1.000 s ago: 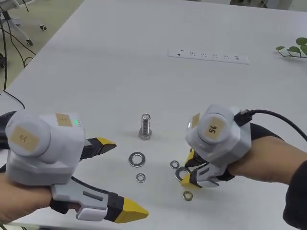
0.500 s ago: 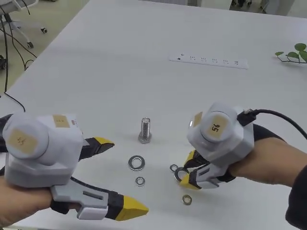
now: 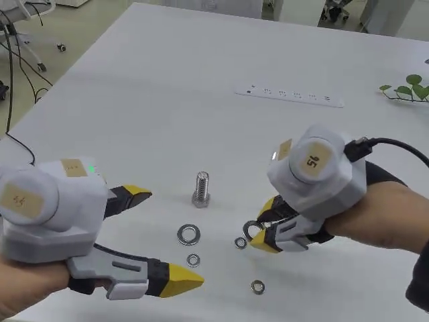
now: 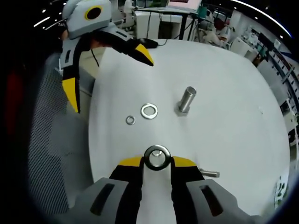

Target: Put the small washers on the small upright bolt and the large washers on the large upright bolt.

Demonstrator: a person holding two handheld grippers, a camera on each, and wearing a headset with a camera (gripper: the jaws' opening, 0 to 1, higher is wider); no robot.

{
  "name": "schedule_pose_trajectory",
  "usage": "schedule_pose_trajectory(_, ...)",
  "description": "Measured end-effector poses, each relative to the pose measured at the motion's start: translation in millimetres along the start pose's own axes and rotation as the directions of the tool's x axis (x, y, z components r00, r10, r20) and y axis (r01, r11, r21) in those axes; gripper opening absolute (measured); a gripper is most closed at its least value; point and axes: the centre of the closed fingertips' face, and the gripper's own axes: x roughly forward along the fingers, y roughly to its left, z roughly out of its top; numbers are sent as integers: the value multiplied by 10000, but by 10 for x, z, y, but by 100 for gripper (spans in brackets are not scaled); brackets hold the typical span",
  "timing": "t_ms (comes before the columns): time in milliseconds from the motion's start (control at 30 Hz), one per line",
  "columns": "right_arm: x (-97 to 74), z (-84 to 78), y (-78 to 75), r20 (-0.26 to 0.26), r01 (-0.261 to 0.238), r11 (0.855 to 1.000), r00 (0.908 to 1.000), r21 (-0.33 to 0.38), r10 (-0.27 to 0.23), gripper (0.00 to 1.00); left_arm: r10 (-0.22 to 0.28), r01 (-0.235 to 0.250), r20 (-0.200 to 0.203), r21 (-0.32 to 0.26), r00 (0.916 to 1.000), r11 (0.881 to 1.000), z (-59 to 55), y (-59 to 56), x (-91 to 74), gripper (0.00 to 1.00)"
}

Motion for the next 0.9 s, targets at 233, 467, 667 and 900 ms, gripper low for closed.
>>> schedule_pose_trajectory(233, -99, 177, -87, 215, 246, 9995, 9995, -221, -242, 23, 237, -236, 318, -31, 9992, 9997, 56, 58, -40, 93)
schedule_pose_trajectory(467, -174, 380, -209, 438, 462, 9980, 9981, -434, -443, 23, 476, -474, 586, -47, 9971, 9989, 97, 136, -80, 92)
schedule_pose_trajectory(667, -192, 576, -303, 653, 574, 9962, 9964, -652, -531, 23, 631, -627, 728, -84, 9953, 9980, 101, 190, -112, 92)
schedule_pose_trajectory(900, -156, 763, -372, 798, 591, 9944, 9955, -873, -521, 23, 744, -741, 887, -60, 9933, 9972, 122, 230, -130, 91)
